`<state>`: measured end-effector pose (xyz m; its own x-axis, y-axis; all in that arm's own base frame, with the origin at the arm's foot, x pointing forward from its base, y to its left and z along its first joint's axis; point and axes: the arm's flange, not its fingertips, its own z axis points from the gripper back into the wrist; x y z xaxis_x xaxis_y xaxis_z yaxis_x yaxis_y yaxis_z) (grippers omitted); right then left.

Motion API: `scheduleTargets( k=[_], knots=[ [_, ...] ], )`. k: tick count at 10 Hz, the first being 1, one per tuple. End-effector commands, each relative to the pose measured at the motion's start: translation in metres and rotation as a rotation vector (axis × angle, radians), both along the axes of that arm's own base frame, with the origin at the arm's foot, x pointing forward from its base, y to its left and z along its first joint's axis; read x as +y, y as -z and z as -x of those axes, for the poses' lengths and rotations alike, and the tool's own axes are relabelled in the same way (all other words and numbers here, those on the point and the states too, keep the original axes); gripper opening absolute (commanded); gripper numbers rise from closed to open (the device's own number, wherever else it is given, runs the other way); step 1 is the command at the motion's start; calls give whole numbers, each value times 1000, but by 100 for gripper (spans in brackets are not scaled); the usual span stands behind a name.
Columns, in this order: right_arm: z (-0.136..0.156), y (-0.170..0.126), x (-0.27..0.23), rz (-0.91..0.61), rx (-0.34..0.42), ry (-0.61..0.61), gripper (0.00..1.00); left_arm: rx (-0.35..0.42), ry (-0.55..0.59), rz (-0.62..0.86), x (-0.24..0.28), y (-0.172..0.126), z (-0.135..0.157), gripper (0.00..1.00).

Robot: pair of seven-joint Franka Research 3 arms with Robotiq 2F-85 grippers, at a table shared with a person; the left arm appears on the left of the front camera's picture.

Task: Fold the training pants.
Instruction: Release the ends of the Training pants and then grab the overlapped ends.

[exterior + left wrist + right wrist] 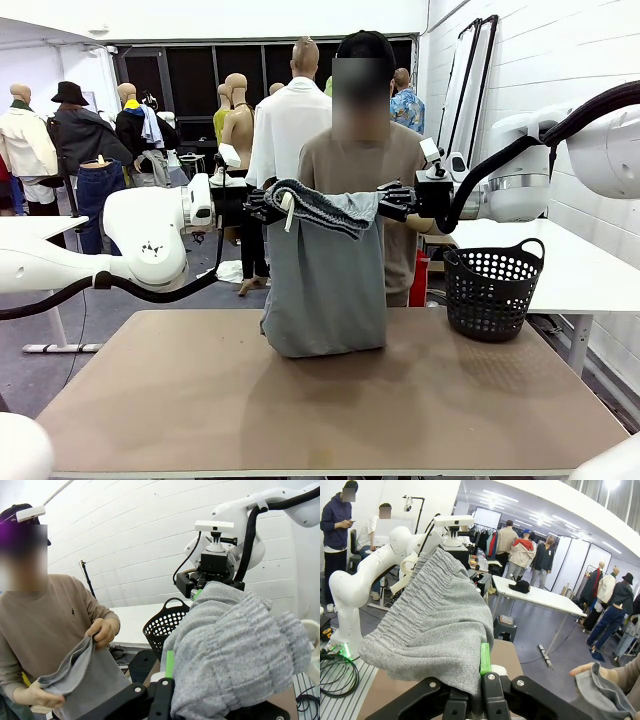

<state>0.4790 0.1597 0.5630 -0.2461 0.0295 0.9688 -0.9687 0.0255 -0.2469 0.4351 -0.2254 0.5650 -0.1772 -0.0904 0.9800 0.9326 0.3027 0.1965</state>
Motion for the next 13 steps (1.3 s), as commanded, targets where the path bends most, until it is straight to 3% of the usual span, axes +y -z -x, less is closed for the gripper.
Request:
scheduleTargets(
  k=[1, 13],
  knots=[
    [1, -2, 0, -4, 0, 1, 0, -3, -19, 10, -2, -1, 1, 0],
    [1, -2, 0, -4, 0, 1, 0, -3, -19, 10, -2, -1, 1, 0]
  ],
)
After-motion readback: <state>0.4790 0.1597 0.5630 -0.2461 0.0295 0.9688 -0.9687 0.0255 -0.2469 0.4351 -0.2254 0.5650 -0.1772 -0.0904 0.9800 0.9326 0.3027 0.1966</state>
